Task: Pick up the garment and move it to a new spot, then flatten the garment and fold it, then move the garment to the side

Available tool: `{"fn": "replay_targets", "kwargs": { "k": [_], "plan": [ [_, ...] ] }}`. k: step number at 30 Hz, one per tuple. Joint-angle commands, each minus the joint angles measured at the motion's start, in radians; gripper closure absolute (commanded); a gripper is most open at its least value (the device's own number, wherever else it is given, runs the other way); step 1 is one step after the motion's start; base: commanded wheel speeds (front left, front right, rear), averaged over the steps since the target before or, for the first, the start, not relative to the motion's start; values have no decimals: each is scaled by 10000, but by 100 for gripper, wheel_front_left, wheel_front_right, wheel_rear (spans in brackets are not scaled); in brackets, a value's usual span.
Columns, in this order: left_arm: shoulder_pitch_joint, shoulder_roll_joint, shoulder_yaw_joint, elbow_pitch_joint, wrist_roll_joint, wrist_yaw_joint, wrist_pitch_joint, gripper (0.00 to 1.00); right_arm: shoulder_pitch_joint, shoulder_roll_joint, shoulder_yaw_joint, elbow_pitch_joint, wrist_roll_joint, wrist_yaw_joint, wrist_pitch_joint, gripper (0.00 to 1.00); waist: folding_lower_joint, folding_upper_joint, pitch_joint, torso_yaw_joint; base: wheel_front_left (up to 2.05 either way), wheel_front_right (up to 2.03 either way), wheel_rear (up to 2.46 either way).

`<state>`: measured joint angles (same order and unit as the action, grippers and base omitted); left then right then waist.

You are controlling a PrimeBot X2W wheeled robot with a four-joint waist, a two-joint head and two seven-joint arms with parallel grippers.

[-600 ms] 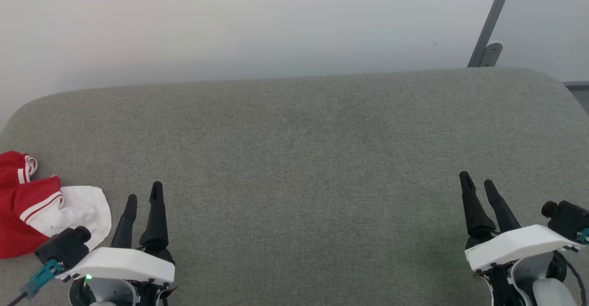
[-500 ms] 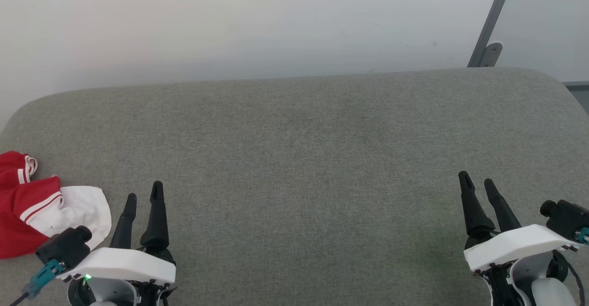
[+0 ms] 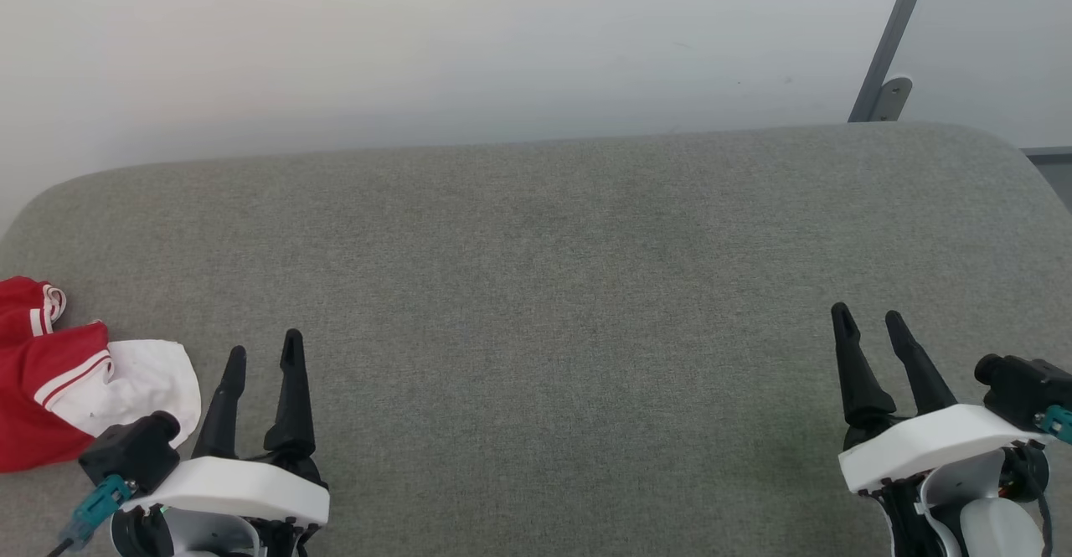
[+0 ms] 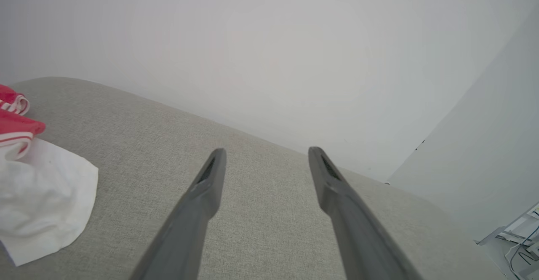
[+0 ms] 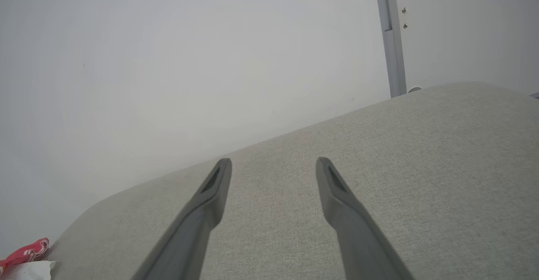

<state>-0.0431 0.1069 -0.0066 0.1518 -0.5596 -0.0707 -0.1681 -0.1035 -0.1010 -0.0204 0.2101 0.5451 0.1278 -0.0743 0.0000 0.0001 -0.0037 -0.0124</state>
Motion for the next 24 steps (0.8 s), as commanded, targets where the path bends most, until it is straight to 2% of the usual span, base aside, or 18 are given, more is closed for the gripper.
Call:
{"fn": "replay_targets", "kwargs": {
  "k": [1,24],
  "plan": [
    [-6,33,36,-124,239,-43,-85,0,-171,-54,31,-112,-247,43,-86,0,0,-1,0,-2,0,0,0],
    [66,-79,137,-208,2433,-312,-615,0,-171,-99,93,-259,-2249,48,-506,0,0,-1,9,-41,0,0,0]
  ]
}}
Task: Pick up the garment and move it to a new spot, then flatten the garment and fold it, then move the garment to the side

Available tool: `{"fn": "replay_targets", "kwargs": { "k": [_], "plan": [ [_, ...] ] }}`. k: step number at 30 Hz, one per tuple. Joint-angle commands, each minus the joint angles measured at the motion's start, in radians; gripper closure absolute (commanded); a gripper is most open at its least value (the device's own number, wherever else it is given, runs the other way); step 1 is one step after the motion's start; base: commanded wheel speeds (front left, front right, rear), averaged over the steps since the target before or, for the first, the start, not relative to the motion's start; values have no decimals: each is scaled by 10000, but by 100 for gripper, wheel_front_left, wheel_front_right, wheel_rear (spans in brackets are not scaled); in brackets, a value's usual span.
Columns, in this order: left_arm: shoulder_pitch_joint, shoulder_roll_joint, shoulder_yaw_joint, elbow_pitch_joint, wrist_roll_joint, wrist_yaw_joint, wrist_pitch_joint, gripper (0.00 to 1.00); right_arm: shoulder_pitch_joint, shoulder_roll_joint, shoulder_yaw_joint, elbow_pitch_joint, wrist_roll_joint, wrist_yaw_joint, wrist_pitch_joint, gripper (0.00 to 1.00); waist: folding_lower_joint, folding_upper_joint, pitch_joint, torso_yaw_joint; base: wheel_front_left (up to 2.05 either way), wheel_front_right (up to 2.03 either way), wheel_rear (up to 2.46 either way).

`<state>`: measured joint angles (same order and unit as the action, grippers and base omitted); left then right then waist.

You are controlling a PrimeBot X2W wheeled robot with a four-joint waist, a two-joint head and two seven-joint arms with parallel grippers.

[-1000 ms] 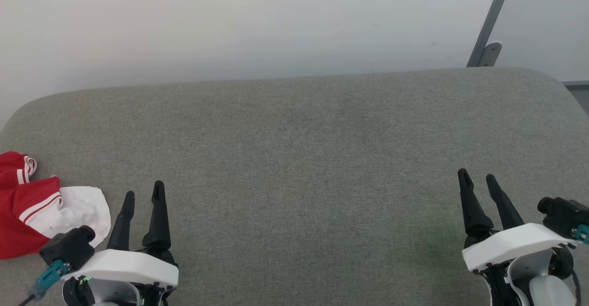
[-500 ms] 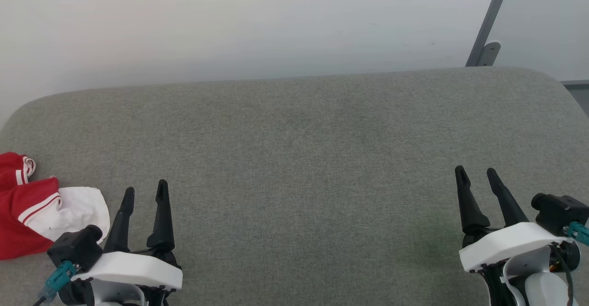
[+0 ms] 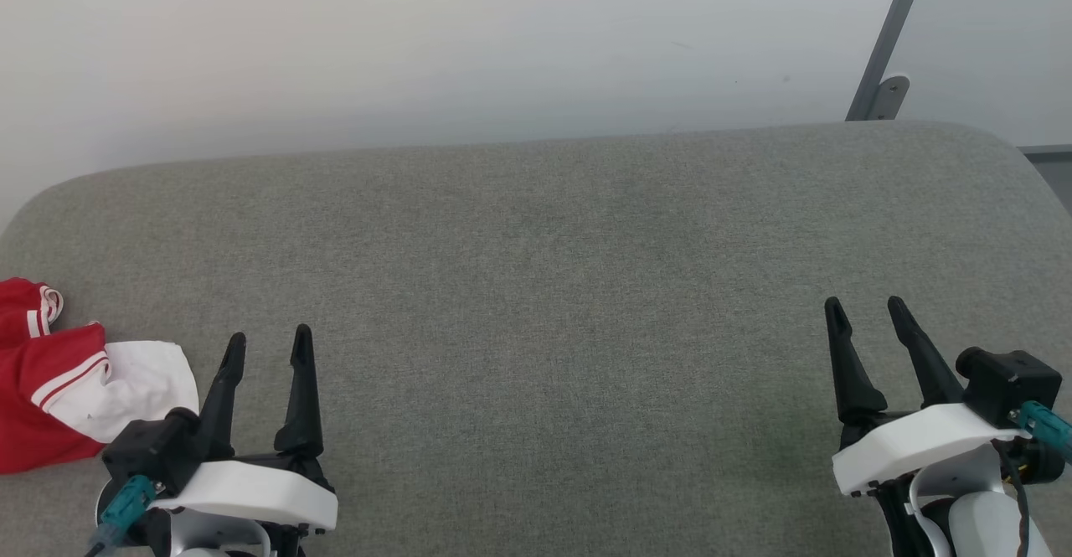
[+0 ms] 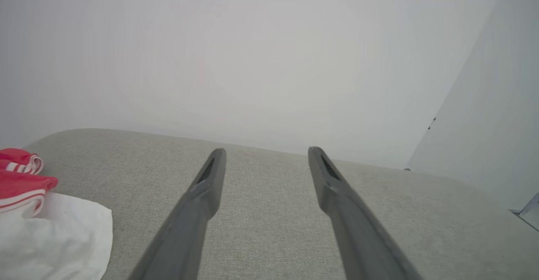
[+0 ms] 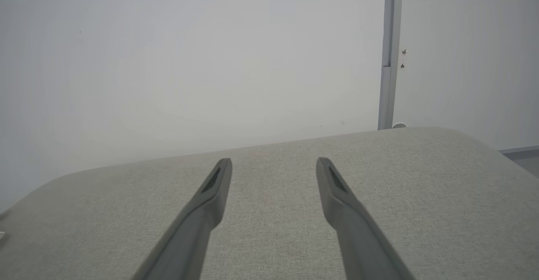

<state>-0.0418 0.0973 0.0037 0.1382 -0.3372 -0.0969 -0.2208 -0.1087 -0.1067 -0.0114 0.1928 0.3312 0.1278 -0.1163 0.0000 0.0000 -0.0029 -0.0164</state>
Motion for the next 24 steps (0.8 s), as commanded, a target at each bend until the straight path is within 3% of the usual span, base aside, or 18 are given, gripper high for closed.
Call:
{"fn": "replay_targets", "kwargs": {
  "k": [1,24],
  "plan": [
    [55,12,35,-78,295,-59,-113,0,-120,-36,4,-93,-188,48,-103,0,0,0,1,-2,0,0,0],
    [58,-37,1,-102,1624,-224,-460,0,-114,-30,22,-222,-1683,52,-362,0,0,0,-19,-43,0,0,0]
  ]
}}
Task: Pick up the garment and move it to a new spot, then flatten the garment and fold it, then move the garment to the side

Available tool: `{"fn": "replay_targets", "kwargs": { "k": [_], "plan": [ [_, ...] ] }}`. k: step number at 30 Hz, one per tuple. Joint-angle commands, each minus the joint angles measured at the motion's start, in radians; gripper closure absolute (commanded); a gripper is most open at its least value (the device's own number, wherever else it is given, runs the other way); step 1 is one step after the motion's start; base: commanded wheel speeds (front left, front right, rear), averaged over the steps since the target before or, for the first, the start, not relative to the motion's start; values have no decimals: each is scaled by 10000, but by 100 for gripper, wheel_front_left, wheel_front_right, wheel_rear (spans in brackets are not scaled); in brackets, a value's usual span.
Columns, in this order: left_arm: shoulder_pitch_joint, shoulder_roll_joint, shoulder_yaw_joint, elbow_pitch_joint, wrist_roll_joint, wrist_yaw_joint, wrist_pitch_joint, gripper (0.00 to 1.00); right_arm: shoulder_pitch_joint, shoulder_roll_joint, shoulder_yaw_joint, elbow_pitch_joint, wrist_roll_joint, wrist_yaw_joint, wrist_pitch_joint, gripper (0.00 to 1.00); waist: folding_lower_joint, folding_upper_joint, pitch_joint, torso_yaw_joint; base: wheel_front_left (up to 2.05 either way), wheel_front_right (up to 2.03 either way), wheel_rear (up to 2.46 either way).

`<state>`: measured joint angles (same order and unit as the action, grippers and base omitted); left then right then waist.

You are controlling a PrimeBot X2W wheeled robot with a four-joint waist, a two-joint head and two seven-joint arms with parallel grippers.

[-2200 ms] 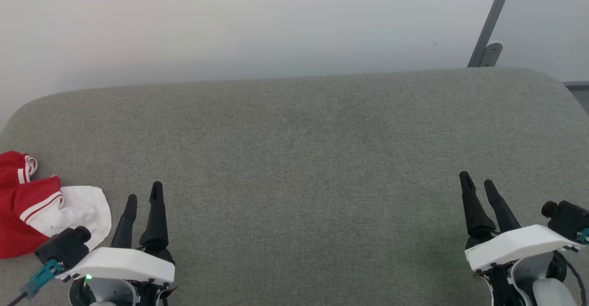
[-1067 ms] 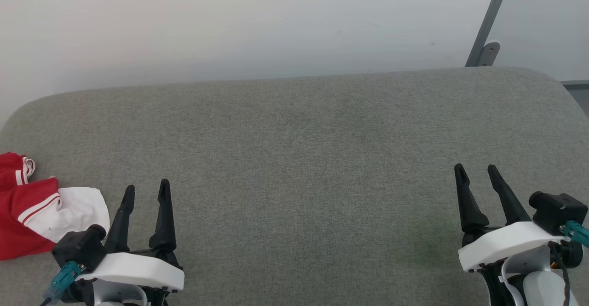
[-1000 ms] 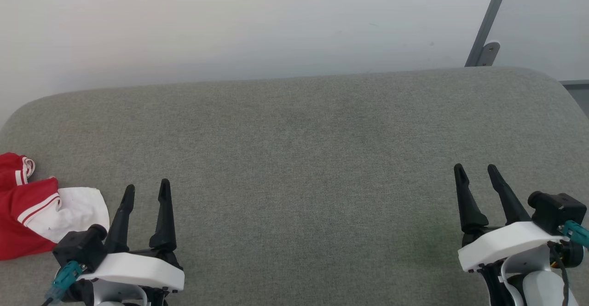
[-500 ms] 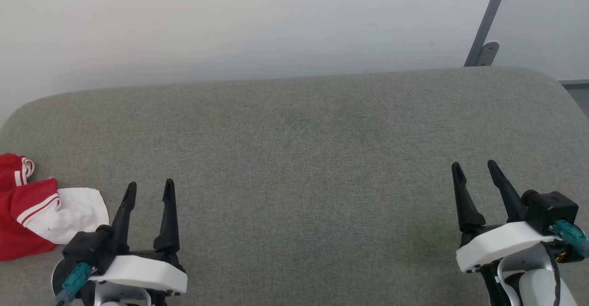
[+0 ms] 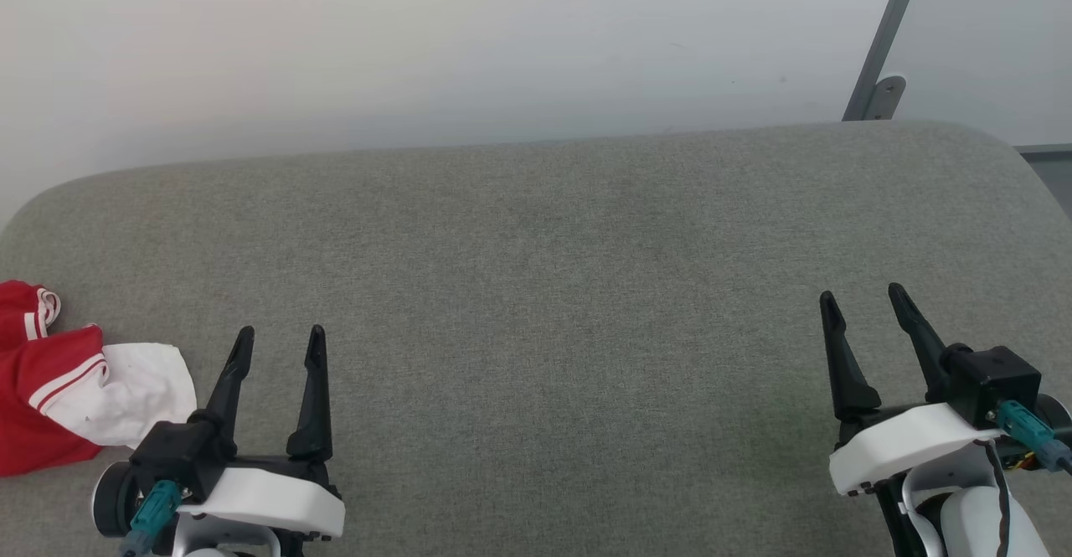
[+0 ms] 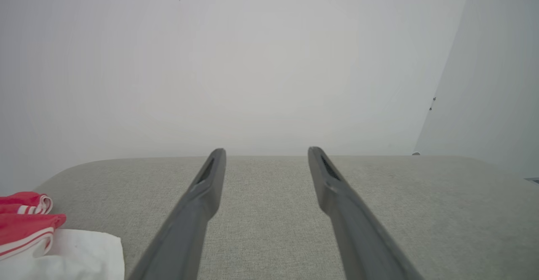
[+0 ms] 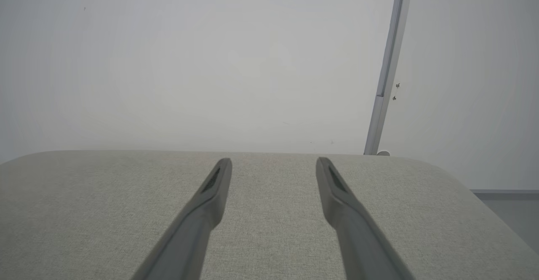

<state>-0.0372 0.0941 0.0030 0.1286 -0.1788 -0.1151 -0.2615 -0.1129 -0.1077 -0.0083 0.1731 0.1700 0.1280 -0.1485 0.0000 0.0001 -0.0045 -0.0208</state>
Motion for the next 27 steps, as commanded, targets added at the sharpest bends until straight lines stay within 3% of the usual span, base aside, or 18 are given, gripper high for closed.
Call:
{"fn": "replay_targets", "kwargs": {
  "k": [1,14,22,27],
  "plan": [
    [12,-8,10,10,45,-48,-54,0,-70,-16,-15,-27,-65,50,-40,0,0,-1,-4,2,0,0,0],
    [-90,-82,253,232,-283,-48,-54,0,18,52,71,-123,-71,50,-26,0,0,-1,-52,221,0,0,0],
    [-67,-129,591,383,-390,166,-41,0,163,3,343,-218,21,50,83,0,0,-1,-213,1244,0,0,0],
    [-4,-127,794,456,-497,339,-40,0,164,-3,669,-253,97,50,168,0,0,-1,-338,2256,0,0,0]
  ]
}}
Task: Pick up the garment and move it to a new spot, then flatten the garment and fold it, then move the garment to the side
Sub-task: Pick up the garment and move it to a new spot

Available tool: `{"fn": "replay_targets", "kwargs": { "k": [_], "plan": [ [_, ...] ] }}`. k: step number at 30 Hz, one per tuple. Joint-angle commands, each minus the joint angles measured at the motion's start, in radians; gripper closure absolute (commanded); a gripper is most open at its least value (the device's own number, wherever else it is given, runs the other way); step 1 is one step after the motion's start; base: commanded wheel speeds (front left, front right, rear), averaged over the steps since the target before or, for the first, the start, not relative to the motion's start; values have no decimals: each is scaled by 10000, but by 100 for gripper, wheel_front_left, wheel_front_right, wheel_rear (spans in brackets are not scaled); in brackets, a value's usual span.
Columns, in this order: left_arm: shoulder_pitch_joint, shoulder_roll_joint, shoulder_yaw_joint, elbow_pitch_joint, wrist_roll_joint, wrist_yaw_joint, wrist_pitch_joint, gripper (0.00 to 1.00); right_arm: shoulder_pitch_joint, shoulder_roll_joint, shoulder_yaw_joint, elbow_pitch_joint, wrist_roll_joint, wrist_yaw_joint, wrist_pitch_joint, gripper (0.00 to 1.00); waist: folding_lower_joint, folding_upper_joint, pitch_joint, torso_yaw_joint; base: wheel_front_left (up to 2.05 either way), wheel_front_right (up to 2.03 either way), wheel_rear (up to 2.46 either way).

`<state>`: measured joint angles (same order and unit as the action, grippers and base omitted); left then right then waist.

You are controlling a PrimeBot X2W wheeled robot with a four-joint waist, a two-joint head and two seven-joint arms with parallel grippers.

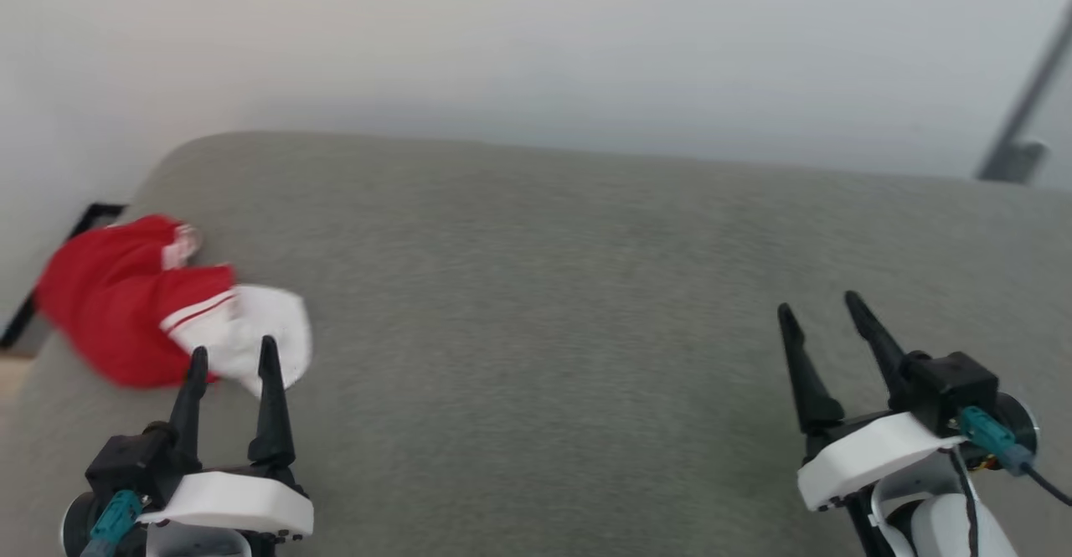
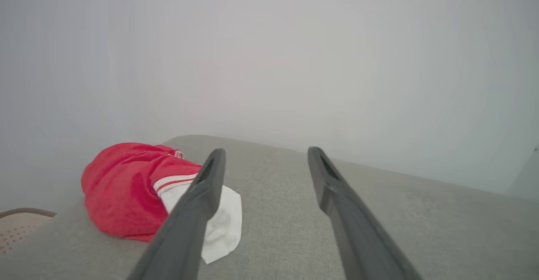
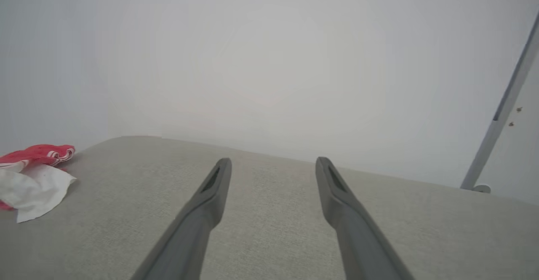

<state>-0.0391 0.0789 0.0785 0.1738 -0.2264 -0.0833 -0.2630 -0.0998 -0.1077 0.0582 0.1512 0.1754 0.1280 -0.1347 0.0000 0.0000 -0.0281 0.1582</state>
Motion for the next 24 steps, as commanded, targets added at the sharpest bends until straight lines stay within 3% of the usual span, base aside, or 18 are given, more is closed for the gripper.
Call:
{"fn": "replay_targets", "kwargs": {
  "k": [1,16,24],
  "plan": [
    [26,53,48,27,5,41,-23,0,30,-1,90,-43,57,50,24,0,0,0,-123,686,0,0,0],
    [459,149,195,-292,-198,409,414,0,-24,147,729,-75,253,28,7,0,0,0,-243,3265,0,0,0],
    [611,4,324,-646,-597,618,241,0,-479,27,921,-88,314,28,156,0,0,0,228,3606,0,0,0]
  ]
}}
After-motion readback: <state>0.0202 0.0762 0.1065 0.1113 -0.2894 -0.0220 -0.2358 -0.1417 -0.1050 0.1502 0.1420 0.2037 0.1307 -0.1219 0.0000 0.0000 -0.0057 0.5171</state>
